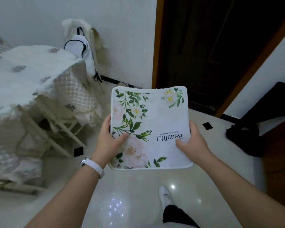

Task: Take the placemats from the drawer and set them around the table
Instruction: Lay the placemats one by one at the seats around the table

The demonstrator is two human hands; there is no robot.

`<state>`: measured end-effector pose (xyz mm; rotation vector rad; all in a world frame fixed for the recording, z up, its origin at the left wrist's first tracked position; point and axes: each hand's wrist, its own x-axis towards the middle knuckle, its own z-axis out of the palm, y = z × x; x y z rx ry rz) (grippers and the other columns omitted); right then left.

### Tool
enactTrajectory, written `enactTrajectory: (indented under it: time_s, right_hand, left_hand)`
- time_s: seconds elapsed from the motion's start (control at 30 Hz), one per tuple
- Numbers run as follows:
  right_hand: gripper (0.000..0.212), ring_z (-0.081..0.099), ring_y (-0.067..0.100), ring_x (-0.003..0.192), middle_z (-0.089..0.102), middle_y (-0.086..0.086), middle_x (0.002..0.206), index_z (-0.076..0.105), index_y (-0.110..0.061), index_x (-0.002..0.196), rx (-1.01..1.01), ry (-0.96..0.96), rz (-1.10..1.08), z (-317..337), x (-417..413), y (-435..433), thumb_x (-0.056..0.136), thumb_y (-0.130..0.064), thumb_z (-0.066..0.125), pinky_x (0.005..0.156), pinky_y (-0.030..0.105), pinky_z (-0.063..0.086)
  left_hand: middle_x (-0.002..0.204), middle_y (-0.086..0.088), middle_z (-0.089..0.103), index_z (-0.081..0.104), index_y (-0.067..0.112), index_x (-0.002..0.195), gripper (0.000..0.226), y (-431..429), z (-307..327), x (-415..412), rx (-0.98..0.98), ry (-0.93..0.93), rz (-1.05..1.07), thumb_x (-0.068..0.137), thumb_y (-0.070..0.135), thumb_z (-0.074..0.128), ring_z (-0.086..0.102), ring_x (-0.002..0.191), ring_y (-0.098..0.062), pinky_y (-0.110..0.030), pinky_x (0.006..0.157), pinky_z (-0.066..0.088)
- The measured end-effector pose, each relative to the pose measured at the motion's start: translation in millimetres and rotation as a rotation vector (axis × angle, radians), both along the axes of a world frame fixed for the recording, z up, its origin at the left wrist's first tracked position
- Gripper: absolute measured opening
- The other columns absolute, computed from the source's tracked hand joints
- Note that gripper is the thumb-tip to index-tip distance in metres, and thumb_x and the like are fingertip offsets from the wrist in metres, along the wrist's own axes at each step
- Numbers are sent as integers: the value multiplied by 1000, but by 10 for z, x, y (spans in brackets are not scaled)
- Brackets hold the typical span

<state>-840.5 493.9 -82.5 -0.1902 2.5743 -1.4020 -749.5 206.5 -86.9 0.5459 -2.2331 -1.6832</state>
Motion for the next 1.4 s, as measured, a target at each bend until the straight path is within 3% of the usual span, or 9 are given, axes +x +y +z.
enactTrajectory:
  time_s: [0.2,0.47,0.63,0.83,0.93,1.03,1.17,1.33,1.4]
  right_hand:
    - [70,59,-10,84,61,-30,94,37,-37,134,-31,-34,146,-24,-831,-288,76,-16,69,65,18,43]
    - [67,56,-20,81,57,-46,90,37,-47,123,-76,-74,390,89,-1574,-965,65,-31,64,61,16,41]
    - [65,57,-18,81,56,-47,93,31,-62,110,-81,-68,588,148,-1521,-1689,64,-30,64,57,11,41]
    - [59,58,-16,77,60,-41,86,36,-67,94,-21,-64,775,182,-1100,-2660,70,-23,67,57,14,41]
    - [56,56,-17,75,61,-32,84,39,-56,102,-22,-29,844,190,-767,-3197,72,-19,69,57,13,40]
    - [57,57,-18,77,60,-41,87,40,-46,112,-45,-10,906,213,-367,-3721,71,-18,68,54,5,40]
    - [62,60,-13,79,66,-24,95,43,-41,122,-41,-18,955,231,271,-4448,69,-20,66,56,6,42]
    - [69,60,-8,84,58,-28,98,38,-38,132,-23,-5,1036,297,1101,-5277,73,-20,68,68,22,51]
    - [68,59,-13,82,57,-31,96,37,-41,130,-32,17,1076,316,1380,-5558,74,-20,68,64,16,46]
  left_hand:
    - [112,39,61,41,47,135,79,-91,123,-413,-59,-26,164,75,16,82,64,98,10,-6,67,51]
    - [122,24,64,38,51,137,80,-339,274,-520,-80,-44,394,77,21,82,66,105,0,-31,83,59]
    - [118,24,65,37,53,137,83,-718,335,-93,-67,-45,591,75,23,83,68,102,-4,-41,82,60]
    - [116,21,67,37,53,136,82,-1195,258,638,-45,-25,764,76,20,83,69,98,-3,-30,73,61]
    - [115,22,66,38,50,137,82,-1547,217,1075,-59,-15,840,75,22,84,68,96,1,-20,70,59]
    - [114,32,63,38,59,132,81,-1921,183,1534,-68,-2,902,72,29,83,67,95,5,-15,66,56]
    - [113,35,63,38,63,129,80,-2478,154,2226,-48,-9,953,71,31,83,68,93,5,-21,68,58]
    - [109,39,62,34,72,119,80,-3093,220,3110,-28,-28,1045,73,30,83,67,90,8,-21,68,58]
    - [111,29,66,35,71,118,78,-3265,233,3412,-7,-24,1089,71,31,83,69,92,2,-31,73,60]
